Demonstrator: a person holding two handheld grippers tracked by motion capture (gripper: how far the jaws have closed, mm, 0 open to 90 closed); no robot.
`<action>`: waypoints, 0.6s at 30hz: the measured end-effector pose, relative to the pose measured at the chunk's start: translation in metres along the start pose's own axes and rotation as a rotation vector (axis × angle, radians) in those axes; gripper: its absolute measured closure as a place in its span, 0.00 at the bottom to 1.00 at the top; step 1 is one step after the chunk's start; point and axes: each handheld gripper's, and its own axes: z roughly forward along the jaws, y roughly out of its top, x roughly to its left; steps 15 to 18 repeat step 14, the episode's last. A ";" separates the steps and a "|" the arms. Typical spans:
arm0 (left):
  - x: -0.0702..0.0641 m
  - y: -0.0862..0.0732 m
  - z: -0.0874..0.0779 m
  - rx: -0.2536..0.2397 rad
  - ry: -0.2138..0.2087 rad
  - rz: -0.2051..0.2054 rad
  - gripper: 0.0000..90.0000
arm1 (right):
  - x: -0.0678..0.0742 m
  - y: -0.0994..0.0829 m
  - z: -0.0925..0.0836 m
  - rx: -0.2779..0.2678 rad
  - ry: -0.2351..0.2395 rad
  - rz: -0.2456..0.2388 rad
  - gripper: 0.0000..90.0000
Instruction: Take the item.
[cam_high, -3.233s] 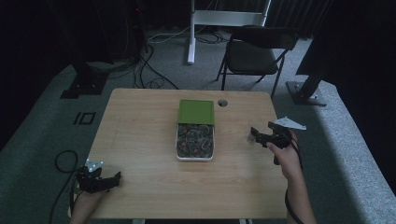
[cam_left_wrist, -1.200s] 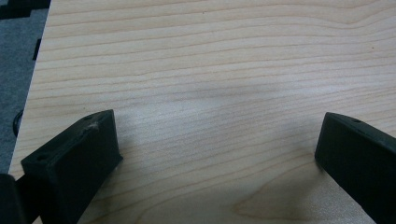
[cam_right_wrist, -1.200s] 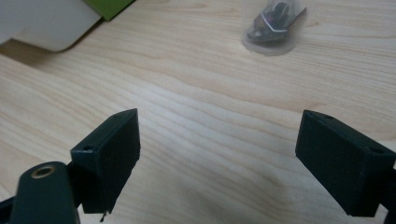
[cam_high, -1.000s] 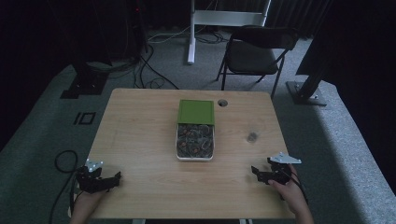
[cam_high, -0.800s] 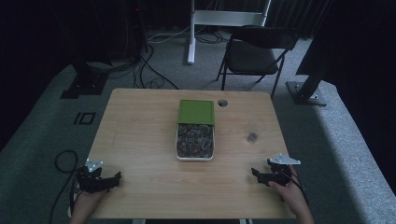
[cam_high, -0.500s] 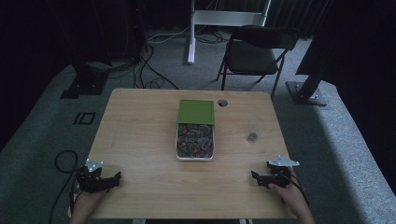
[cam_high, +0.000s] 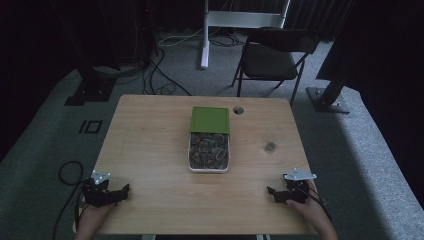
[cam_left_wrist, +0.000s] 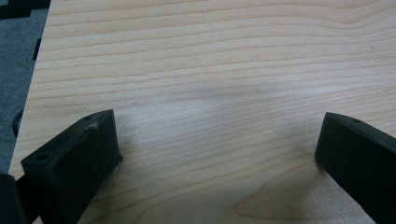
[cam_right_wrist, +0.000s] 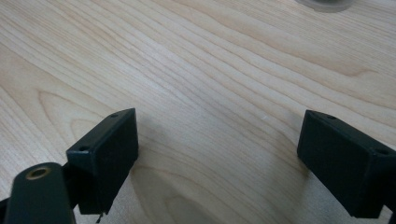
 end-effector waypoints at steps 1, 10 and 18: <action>0.000 0.000 0.000 0.000 0.000 0.000 0.00 | 0.000 0.000 0.000 0.000 0.000 0.000 0.14; -0.006 0.000 0.000 0.003 0.056 -0.059 0.00 | 0.000 0.000 0.000 0.001 0.000 0.001 0.14; -0.008 0.000 0.000 0.004 0.068 -0.074 0.00 | 0.000 0.000 0.000 0.001 0.000 0.002 0.14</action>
